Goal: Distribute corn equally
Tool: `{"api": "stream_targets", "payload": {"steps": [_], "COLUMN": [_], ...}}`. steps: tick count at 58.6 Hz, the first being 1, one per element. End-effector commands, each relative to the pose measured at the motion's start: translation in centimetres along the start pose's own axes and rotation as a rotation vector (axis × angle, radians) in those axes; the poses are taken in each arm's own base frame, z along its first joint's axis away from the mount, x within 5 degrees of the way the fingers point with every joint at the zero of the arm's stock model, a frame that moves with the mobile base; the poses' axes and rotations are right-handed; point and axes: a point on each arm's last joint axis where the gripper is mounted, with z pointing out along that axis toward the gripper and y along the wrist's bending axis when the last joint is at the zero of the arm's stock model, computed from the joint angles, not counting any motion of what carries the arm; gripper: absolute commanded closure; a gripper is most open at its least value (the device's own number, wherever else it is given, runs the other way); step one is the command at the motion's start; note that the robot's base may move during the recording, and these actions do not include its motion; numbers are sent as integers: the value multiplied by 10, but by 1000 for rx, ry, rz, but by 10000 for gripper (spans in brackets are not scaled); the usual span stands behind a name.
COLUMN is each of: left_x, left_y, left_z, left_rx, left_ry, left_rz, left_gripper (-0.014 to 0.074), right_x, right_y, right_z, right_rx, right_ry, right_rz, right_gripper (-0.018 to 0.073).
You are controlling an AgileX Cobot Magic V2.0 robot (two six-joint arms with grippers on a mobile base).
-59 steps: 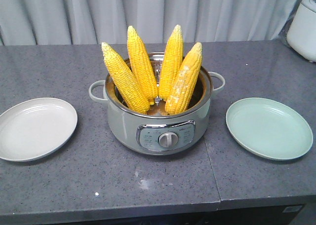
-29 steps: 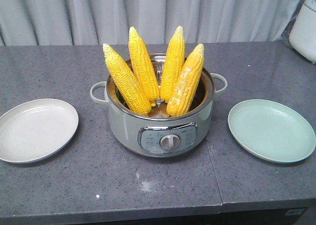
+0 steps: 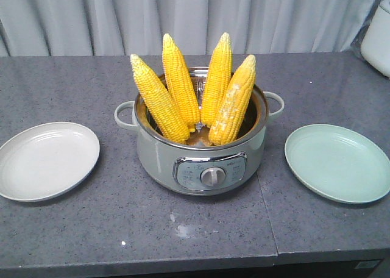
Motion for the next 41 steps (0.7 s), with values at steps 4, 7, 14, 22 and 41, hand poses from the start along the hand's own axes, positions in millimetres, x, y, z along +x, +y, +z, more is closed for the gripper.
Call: {"api": "stream_targets", "payload": {"steps": [4, 7, 14, 22, 41], "left_x": [-13, -13, -13, -13, -13], "left_y": [-1, -1, -1, -1, -1], "left_z": [0, 0, 0, 0, 0], "left_rx": [9, 9, 9, 9, 9], "left_ry": [-77, -77, -77, -77, -77], "left_rz": [-5, -5, -5, -5, -5], "left_gripper": [603, 603, 603, 603, 603], "right_x": [-2, -2, -2, -2, -2], "right_y": [0, 0, 0, 0, 0], "right_z": [0, 0, 0, 0, 0], "right_rx": [2, 2, 2, 2, 2], "right_ry": [-72, -72, -72, -72, -72], "right_rz": [-19, -19, -19, -19, -19], "right_gripper": [561, 561, 561, 561, 561]}}
